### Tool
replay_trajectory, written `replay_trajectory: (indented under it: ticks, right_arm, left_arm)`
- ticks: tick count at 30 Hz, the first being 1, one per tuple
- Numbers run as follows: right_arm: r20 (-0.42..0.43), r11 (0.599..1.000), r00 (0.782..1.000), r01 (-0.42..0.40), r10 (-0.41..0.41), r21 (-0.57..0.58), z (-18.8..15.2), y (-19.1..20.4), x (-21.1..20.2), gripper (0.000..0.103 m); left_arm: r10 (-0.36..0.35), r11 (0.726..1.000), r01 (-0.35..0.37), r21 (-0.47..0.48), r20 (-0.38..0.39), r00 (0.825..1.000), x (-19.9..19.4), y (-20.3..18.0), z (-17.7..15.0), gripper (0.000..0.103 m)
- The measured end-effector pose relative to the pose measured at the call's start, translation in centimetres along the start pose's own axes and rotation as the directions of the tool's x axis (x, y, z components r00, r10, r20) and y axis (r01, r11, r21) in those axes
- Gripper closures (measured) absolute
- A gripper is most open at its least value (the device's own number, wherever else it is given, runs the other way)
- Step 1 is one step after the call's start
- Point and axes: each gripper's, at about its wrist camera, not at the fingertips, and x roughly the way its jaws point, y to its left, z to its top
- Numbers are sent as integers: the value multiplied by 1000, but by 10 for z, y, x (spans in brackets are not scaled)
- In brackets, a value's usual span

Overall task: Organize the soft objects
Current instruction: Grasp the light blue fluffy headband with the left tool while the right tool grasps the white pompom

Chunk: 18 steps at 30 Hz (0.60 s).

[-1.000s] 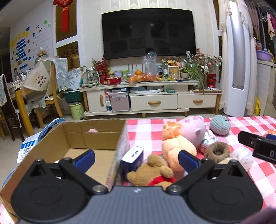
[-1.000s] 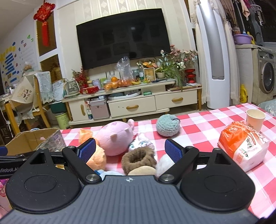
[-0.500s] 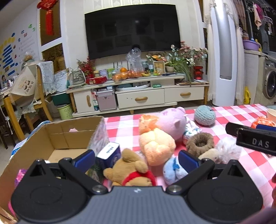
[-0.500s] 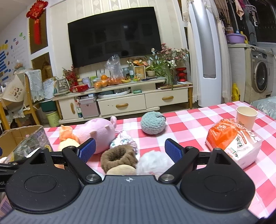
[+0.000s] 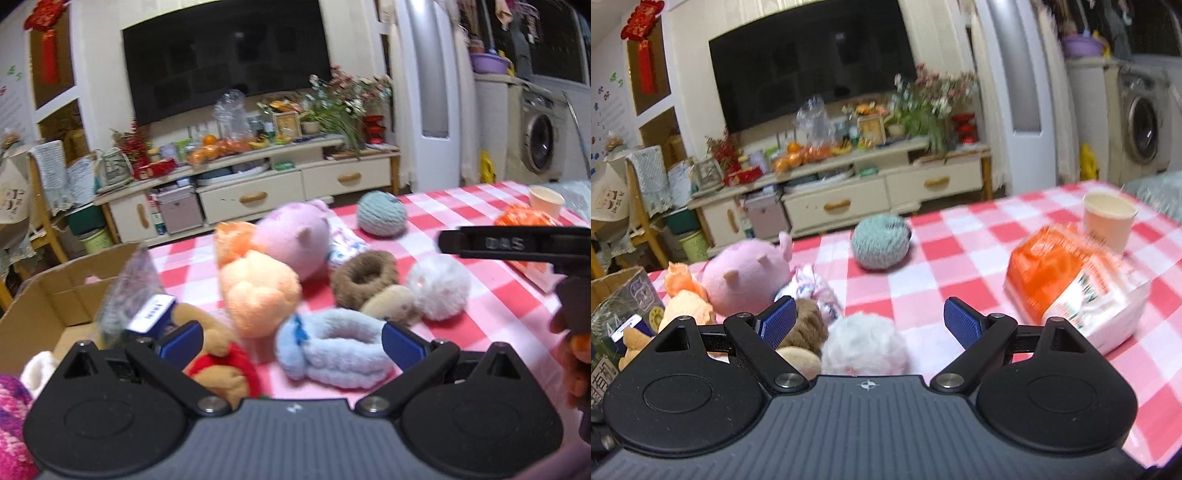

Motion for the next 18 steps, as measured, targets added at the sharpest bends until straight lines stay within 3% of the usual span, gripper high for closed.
replay_trajectory:
  ticks: [6, 18]
  right_arm:
    - [-101, 996, 991, -86, 87, 21, -3, -3, 27, 0]
    - [-188, 997, 980, -67, 60, -30, -5, -13, 48, 0]
  left_arm:
    - [-26, 999, 27, 21, -57, 998, 18, -14, -3, 1]
    - [-33, 998, 24, -59, -144, 989, 61, -20, 2, 1]
